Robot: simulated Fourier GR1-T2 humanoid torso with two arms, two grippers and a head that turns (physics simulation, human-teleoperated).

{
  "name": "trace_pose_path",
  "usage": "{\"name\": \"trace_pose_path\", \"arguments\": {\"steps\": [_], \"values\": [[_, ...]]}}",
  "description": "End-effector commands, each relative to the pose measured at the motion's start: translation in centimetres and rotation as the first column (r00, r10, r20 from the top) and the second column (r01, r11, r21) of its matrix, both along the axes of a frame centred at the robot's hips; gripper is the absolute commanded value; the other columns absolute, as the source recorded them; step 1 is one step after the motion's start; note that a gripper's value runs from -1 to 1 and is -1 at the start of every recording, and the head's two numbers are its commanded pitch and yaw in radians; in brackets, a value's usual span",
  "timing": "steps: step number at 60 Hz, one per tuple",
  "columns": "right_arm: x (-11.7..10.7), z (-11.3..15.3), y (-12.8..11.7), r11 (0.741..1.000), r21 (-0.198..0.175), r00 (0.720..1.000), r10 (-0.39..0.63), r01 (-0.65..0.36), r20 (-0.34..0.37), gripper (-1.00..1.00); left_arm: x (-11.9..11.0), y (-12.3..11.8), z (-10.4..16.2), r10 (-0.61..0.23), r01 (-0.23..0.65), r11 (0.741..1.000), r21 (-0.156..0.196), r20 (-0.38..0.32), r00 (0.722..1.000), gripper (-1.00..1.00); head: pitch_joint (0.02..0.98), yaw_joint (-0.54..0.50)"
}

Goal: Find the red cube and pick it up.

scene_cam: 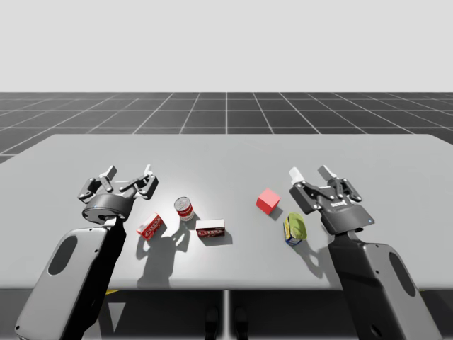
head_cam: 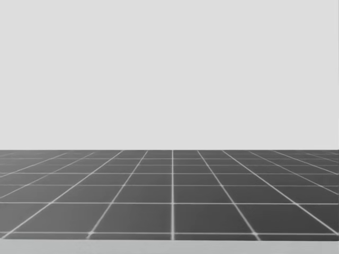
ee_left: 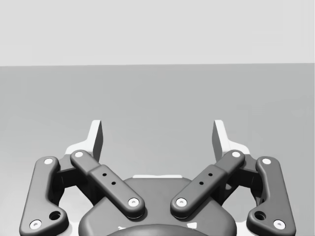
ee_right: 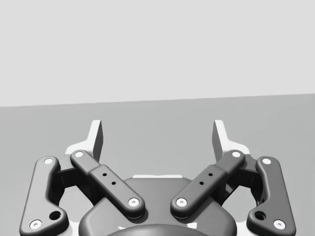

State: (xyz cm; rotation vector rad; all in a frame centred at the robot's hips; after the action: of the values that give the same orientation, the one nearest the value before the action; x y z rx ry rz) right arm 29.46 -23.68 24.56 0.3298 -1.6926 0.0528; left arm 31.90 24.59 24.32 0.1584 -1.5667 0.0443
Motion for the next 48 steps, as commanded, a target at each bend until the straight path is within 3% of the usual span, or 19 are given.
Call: {"name": "trace_pose_path", "arguments": {"steps": [1,12,34,48], "values": [[-0.15,-0.04,0.01,0.998,0.007,0.998,-0.07,0.07,0.003,-1.0,0.03,-0.02,-0.03,0.001,-0.001,1.0,0.004,-0.001,1.0,-1.0,0.051,0.01],[-0.03,0.12,-0.25,1.0,0.002,1.0,-0.007,0.007,-0.01,-1.0,0.1,0.01,-0.03,0.003,-0.003,1.0,0.006,0.0,1.0,-1.0,0.08,0.02],[0.18,-0.06,-0.4,1.0,-0.018,1.0,-0.021,0.021,-0.016,-1.0,0.1,0.14,-0.09,0.007,-0.006,1.0,0.014,-0.004,1.0,-1.0,0.401,0.0],[0.21,-0.08,-0.44,0.999,-0.028,1.0,-0.022,0.022,-0.019,-1.0,0.05,0.03,-0.11,0.001,-0.001,1.0,0.021,-0.005,1.0,-1.0,0.552,-0.03]]}}
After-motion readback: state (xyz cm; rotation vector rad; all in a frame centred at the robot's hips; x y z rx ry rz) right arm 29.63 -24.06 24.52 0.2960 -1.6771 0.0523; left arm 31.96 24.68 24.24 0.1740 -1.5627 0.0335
